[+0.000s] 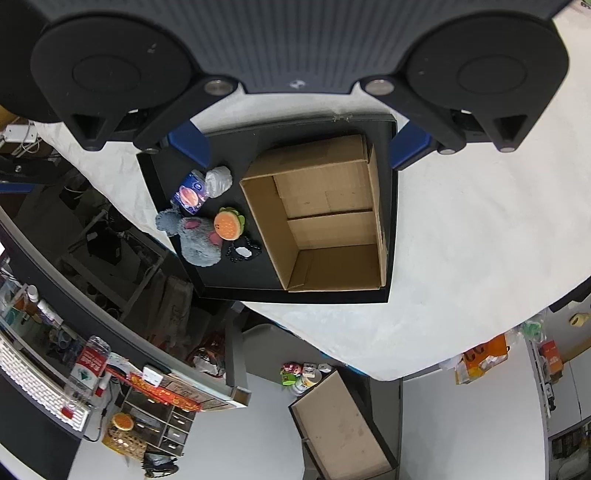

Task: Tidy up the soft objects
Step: 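Move the right gripper to the grey plush mouse and close on it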

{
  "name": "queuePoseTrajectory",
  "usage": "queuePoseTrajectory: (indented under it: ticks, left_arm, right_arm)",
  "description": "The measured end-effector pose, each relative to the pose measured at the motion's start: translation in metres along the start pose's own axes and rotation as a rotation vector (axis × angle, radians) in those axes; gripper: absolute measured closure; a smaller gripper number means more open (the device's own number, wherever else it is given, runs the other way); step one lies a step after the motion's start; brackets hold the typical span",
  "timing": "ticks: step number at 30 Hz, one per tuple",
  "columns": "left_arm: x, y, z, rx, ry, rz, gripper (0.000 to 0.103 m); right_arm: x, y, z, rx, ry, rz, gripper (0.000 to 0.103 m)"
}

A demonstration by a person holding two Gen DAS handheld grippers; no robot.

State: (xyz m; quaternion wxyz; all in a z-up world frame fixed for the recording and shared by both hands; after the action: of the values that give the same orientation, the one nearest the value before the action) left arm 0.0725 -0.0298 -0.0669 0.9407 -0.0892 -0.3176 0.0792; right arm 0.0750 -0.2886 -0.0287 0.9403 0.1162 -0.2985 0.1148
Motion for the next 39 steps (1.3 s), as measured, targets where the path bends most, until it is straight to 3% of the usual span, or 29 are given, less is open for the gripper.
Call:
queuePoseTrajectory:
  ticks: [12, 25, 39]
  left_arm:
    - [0.011, 0.018, -0.049, 0.023, 0.025, 0.067, 0.001]
    - [0.020, 0.047, -0.097, 0.099, 0.025, 0.099, 0.003]
    - [0.023, 0.056, -0.143, 0.150, 0.042, 0.083, 0.030]
  right_arm:
    - [0.027, -0.026, -0.038, -0.033, -0.001, 0.017, 0.000]
    - [0.049, -0.038, -0.094, -0.051, 0.004, 0.042, 0.000]
    - [0.065, -0.036, -0.152, -0.065, 0.025, 0.153, 0.001]
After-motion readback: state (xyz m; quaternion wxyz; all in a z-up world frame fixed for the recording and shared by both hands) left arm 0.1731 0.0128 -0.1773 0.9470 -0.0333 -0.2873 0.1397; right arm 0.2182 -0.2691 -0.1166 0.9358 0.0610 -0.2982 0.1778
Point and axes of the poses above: each gripper's, at about its wrist camera, not at the fingertips, and z roughly against the way its jaws point, y to its left, x to its top, the point moved 2 cm from there along -z, roughly the way its jaws point, and after that the axes turned 6 degrees about z, right-handed, at the moved point
